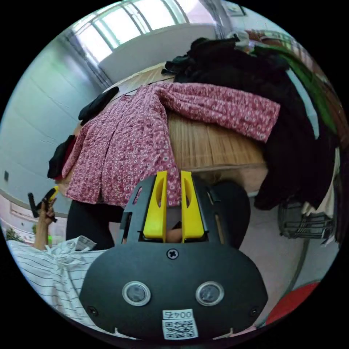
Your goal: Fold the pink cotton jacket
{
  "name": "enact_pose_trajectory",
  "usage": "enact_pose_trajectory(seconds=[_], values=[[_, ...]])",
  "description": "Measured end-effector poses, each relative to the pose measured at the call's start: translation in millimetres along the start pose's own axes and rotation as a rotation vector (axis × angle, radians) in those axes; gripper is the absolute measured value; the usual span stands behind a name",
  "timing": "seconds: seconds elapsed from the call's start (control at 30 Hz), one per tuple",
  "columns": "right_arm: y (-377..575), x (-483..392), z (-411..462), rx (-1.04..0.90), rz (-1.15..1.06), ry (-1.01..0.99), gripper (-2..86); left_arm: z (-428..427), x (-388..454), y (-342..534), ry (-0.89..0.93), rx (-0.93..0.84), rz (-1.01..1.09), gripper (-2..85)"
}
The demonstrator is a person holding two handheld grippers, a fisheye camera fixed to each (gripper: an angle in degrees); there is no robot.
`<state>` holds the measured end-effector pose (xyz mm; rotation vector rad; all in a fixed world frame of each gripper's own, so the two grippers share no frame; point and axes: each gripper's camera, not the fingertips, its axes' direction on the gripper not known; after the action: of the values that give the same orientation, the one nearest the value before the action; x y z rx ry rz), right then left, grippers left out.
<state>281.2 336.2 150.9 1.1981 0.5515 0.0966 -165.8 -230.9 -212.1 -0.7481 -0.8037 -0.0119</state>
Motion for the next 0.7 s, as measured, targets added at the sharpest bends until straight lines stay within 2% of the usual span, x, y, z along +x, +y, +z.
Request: enact_pose_trajectory(seconds=[0.1, 0.17, 0.3, 0.4, 0.43, 0.57, 0.63, 0.7], values=[[-26, -40, -5, 0.104, -0.117, 0.014, 4.8, 36, 50, -31, 0.064, 0.032, 0.107, 8.0], [-42, -66, 6, 0.107, -0.187, 0.036, 4.8, 70, 88, -52, 0.045, 0.024, 0.190, 7.7], [-62, -104, 70, -0.008, -0.294, 0.195, 5.2, 152, 163, -99, -0.084, 0.067, 0.309, 7.4], [-49, -103, 118, -0.116, -0.300, 0.212, 5.1, 214, 197, -135, -0.136, 0.014, 0.339, 7.5], [-44, -102, 115, -0.035, -0.298, 0.194, 5.0, 228, 202, -140, -0.153, -0.004, 0.342, 7.6], [-47, -94, 111, -0.049, -0.274, 0.148, 4.0, 315, 217, -161, -0.296, -0.138, 0.381, 7.3], [-55, -86, 101, -0.074, -0.251, 0.107, 3.0, 349, 210, -160, -0.301, -0.233, 0.352, 7.0], [-73, -77, 69, 0.050, -0.196, 0.083, 0.9, 363, 202, -157, -0.239, -0.194, 0.285, 6.8]])
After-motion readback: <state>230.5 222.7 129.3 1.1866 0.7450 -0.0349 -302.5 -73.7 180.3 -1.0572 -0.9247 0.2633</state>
